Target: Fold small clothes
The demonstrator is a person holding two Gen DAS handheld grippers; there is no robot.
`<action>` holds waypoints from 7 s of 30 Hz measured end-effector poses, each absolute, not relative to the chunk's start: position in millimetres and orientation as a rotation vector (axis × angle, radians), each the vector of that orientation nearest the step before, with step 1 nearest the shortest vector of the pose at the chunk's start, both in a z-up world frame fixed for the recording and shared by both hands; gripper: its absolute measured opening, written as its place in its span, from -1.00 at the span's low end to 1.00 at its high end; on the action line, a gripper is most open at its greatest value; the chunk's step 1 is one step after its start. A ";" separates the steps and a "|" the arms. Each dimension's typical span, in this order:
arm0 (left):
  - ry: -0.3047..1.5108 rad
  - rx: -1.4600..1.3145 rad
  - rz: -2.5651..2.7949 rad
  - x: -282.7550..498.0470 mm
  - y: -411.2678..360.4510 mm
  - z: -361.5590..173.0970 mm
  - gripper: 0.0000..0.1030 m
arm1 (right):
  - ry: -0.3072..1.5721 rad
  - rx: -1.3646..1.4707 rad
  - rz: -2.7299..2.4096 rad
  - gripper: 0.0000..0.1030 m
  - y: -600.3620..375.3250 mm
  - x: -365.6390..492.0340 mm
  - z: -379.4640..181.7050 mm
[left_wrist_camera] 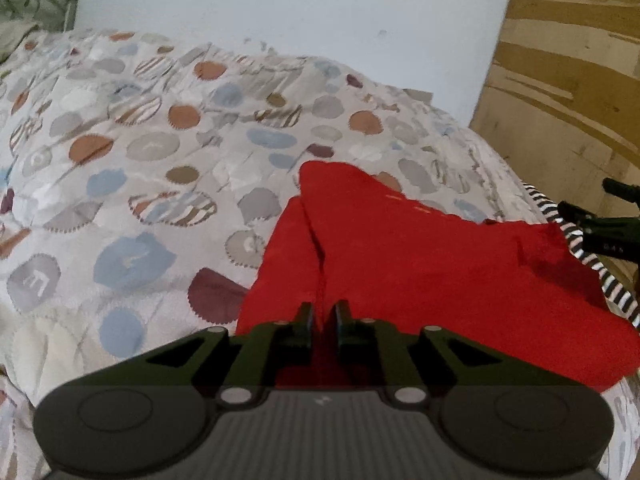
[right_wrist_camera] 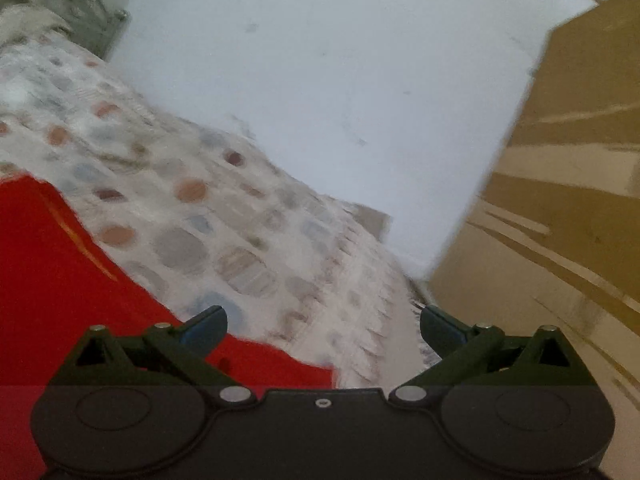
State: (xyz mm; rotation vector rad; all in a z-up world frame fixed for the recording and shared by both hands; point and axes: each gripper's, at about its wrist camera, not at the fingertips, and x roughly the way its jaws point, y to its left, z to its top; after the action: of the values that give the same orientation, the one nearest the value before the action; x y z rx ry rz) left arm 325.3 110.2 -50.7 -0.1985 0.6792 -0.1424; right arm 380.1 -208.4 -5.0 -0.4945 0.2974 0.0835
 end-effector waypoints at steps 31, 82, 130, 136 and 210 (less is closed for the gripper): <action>0.718 -0.458 -0.004 287.1 155.9 -55.6 0.99 | 0.359 -0.332 0.033 0.99 -176.2 321.0 -9.9; 0.754 -0.636 -0.113 265.0 157.7 -73.4 -0.83 | 0.335 -0.206 0.181 0.99 -179.4 268.6 -77.5; 0.646 -0.593 -0.066 284.0 158.4 -68.4 -0.56 | 0.277 -0.241 0.151 0.99 -176.2 257.7 -79.5; 0.592 -0.641 -0.020 278.9 168.3 -61.2 0.80 | 0.269 -0.249 0.144 0.99 -175.2 256.3 -80.1; 0.578 -0.089 -0.733 343.9 -81.9 43.7 0.72 | 0.194 -0.231 -0.027 0.99 -223.7 211.4 -95.6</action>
State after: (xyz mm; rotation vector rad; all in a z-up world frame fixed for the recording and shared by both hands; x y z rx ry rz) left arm 343.9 -81.9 43.7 -0.0893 0.5778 -0.7326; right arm 211.4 -223.7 -95.6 -0.2312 0.1935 -0.0268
